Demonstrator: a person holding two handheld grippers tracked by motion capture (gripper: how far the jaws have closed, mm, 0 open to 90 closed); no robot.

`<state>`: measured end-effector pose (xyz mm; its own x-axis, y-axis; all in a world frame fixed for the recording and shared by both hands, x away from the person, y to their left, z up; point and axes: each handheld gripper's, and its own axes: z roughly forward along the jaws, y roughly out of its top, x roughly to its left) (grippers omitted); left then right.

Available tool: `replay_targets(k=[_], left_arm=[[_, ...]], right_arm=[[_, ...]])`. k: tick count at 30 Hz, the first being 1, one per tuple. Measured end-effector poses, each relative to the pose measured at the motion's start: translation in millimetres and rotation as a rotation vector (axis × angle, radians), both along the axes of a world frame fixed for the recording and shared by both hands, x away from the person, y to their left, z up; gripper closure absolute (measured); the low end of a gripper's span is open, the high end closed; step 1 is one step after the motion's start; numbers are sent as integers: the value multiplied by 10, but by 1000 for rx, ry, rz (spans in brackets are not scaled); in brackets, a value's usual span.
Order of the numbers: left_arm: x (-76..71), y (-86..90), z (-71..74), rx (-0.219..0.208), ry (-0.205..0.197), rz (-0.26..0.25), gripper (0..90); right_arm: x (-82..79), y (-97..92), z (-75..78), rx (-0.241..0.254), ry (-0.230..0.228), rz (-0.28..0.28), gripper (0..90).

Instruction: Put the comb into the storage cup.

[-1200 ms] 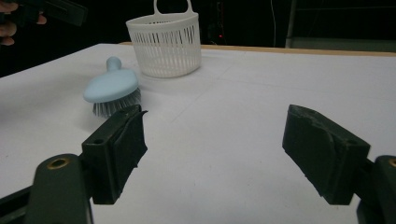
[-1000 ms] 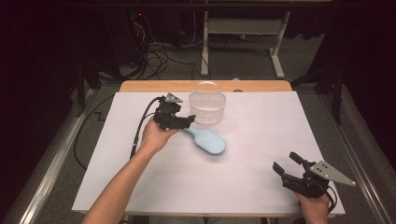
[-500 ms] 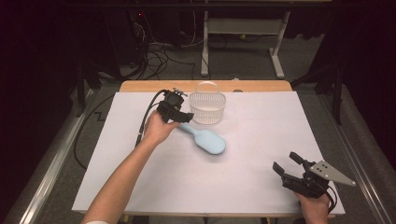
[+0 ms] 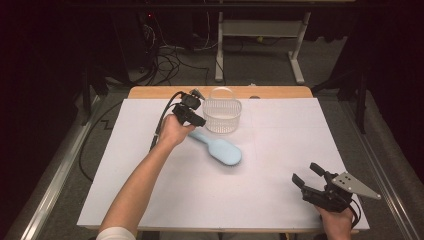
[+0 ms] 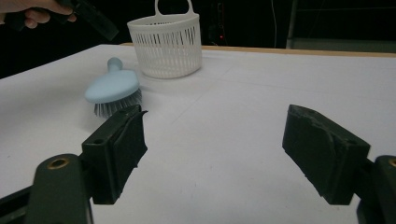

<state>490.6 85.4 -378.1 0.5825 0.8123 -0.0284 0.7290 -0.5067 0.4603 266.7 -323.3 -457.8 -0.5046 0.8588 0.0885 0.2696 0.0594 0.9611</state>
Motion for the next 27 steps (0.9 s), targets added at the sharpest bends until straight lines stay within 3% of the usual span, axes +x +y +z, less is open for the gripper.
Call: replay_targets(k=[11, 27], left_arm=[[154, -24, -160, 20, 75, 37, 674], [262, -89, -357, 48, 138, 52, 834]], right_arm=[[2, 1, -1, 1, 1, 1, 218], [2, 5, -2, -2, 2, 4, 218]])
